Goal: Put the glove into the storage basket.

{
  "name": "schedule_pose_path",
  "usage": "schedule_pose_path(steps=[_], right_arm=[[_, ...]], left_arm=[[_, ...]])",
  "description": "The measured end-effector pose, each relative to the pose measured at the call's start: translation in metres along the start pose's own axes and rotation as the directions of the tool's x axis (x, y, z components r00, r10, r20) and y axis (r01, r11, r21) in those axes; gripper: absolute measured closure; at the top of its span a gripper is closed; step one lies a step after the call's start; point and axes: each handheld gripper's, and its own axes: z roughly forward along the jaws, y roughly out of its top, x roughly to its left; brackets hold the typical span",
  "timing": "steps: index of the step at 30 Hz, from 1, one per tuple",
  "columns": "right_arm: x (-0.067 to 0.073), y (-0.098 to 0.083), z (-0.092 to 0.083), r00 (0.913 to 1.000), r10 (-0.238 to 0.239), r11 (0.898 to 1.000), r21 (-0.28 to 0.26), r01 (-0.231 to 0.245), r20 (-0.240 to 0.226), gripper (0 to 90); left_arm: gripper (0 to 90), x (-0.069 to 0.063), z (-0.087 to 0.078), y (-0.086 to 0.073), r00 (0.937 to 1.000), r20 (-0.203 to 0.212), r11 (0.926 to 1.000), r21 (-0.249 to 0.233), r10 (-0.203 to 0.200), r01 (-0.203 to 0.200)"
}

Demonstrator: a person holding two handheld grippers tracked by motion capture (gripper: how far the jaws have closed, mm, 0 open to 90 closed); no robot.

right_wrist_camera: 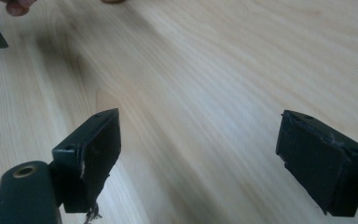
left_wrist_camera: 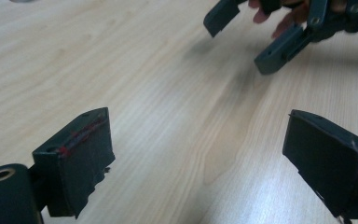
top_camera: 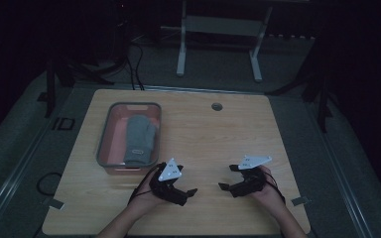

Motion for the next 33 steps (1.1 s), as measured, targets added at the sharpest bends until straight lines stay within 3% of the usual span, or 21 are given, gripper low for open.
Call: schedule_pose_path(steps=[5, 11, 17, 25, 33], right_arm=[[-0.003, -0.017, -0.008, 0.9994, -0.005, 1.000, -0.005, 0.006, 0.033, 13.6], [-0.004, -0.034, -0.020, 0.9967, -0.016, 1.000, -0.024, 0.018, 0.080, 13.7], [-0.006, -0.046, -0.031, 0.9940, -0.025, 0.998, -0.049, 0.030, 0.106, 13.8], [-0.014, -0.058, -0.045, 0.9904, -0.005, 0.995, -0.094, 0.018, 0.138, 13.9], [-0.021, -0.065, -0.051, 0.9885, 0.012, 0.994, -0.111, 0.005, 0.151, 14.3]], left_arm=[[3.3, -0.006, 0.011, -0.006, 0.9997, -0.001, 0.9988, 0.041, 0.026, -0.026], [3.2, -0.010, 0.020, -0.011, 0.9988, -0.011, 0.9979, 0.044, 0.048, -0.047], [3.3, -0.014, 0.025, -0.013, 0.9981, -0.006, 0.9980, 0.012, 0.062, -0.061], [4.0, -0.014, 0.026, -0.015, 0.9991, -0.006, 0.9978, -0.050, 0.043, -0.043], [4.1, -0.014, 0.025, -0.017, 0.9986, -0.015, 0.9973, -0.053, 0.050, -0.051]])
